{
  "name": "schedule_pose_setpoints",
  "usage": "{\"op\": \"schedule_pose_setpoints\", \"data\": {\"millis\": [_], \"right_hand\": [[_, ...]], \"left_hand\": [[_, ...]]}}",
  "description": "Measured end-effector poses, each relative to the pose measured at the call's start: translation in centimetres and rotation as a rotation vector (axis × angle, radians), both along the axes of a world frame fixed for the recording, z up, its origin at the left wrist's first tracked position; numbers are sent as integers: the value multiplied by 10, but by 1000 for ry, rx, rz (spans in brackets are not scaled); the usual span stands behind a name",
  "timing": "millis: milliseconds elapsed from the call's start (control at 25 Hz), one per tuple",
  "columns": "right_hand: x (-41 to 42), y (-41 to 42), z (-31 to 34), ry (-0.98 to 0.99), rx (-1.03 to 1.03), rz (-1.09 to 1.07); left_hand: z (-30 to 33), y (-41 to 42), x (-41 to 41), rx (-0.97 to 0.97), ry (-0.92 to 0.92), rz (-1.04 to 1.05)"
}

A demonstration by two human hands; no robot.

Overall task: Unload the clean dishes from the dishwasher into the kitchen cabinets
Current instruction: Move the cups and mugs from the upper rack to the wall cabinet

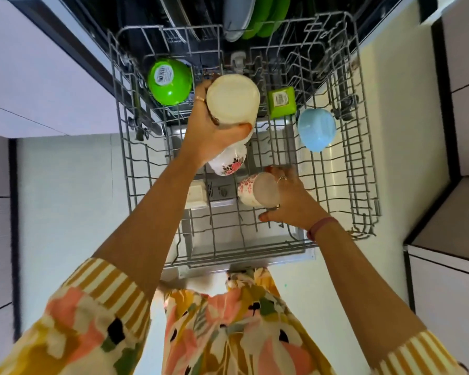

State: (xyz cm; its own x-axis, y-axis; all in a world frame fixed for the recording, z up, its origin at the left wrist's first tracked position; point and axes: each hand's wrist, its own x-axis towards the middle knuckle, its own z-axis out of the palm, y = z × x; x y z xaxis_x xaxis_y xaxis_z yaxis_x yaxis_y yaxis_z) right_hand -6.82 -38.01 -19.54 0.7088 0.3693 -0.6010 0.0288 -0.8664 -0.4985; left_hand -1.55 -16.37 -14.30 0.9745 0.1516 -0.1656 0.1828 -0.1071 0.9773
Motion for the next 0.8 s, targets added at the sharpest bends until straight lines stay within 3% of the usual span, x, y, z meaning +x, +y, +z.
{"op": "schedule_pose_setpoints", "data": {"millis": [280,400,520,800], "right_hand": [[-25,3,-26,-131,225,-389],[-34,10,-15,-177,278,-556],[-33,23,10,-148,476,-766],[-18,95,122,-147,834,-775]], "left_hand": [[4,13,-37,-68,9,-8],[14,22,-53,-102,4,-5],[35,42,-66,-111,3,-3],[124,111,-94,-75,-71,54]]}}
